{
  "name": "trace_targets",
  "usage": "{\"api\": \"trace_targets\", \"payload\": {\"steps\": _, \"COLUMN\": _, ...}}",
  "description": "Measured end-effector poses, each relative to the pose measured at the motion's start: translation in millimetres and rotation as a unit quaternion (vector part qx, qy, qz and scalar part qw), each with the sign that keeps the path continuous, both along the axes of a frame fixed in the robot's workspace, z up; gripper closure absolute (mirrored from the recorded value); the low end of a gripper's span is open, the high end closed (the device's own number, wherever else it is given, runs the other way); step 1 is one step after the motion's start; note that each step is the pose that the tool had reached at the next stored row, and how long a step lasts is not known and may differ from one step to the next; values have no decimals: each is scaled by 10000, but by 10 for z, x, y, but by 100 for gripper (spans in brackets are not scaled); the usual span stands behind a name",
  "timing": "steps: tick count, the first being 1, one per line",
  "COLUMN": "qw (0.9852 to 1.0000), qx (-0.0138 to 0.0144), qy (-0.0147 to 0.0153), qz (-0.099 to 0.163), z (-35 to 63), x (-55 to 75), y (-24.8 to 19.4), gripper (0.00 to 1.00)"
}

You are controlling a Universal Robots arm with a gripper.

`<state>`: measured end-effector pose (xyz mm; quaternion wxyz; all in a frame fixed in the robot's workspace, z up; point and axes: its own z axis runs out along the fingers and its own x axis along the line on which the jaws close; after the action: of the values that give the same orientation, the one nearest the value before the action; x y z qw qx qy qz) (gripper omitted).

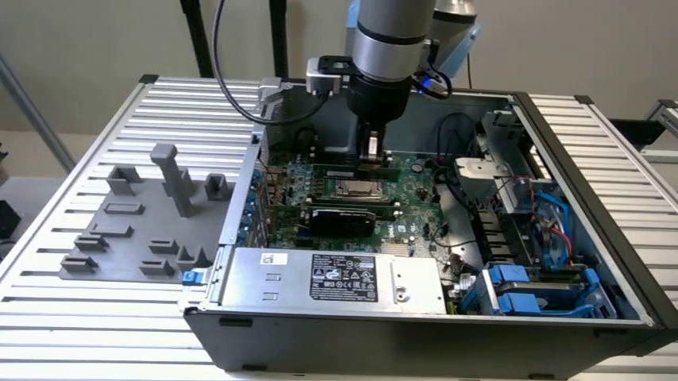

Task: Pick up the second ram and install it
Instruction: 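Insert the second ram into the second slot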

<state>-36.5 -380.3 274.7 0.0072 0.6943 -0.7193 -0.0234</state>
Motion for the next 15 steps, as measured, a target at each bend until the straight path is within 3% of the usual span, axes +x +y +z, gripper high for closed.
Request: {"api": "trace_targets", "payload": {"steps": 15, "qw": 10000, "qx": 0, "qy": 0, "qz": 2, "z": -274, "x": 0, "y": 0, "gripper": 100}}
